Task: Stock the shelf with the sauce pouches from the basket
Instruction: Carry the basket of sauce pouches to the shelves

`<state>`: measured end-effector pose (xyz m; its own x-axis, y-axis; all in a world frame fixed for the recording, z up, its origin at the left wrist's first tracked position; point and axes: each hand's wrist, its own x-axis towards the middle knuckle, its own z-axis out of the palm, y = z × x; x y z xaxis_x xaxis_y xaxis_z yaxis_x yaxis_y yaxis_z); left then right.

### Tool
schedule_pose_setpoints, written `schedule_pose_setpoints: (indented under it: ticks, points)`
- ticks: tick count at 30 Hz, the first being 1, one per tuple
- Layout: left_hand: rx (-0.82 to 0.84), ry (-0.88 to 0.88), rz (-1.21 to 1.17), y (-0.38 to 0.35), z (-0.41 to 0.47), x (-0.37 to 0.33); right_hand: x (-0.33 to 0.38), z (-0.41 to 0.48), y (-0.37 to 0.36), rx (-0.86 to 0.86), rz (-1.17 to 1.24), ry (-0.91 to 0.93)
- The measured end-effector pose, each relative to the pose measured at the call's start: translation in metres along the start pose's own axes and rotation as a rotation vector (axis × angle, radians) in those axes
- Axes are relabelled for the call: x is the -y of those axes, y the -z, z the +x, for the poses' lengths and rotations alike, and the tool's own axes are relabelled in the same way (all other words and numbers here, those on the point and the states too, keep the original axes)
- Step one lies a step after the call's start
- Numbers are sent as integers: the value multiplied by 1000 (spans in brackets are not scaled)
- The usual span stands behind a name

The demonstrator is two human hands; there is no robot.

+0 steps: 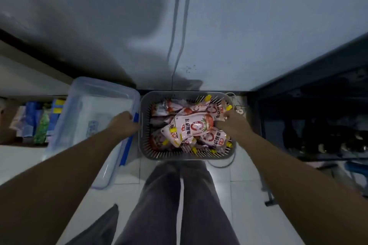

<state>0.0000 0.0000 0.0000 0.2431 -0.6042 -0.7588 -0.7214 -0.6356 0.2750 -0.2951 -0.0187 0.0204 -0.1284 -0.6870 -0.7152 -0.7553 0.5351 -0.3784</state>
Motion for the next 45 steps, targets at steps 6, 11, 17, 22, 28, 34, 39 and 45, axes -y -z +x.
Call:
schedule_pose_setpoints:
  ticks: [6, 11, 17, 22, 28, 34, 39, 45]
  points:
    - [62, 177, -303, -57, 30, 11, -45, 50, -22, -134, 31, -164]
    - [-141, 155, -249, -88, 55, 28, -71, 86, -36, -202, -2, -212]
    - [-170, 145, -434, -95, 79, 30, -86, 110, -55, -201, 98, -255]
    - [-230, 198, -567, -109, 101, 39, -98, 131, -57, -219, 347, -326]
    - [-291, 344, -793, -118, 117, 37, -108, 148, -58, -190, 646, -421]
    - [-150, 424, -838, -105, 108, 32, -106, 129, -61, -233, 600, -364]
    - [-134, 458, -820, -89, 63, 40, -94, 95, -40, -175, 556, -351]
    - [-121, 530, -888, -87, -28, 64, -76, 38, -11, -42, 481, -279]
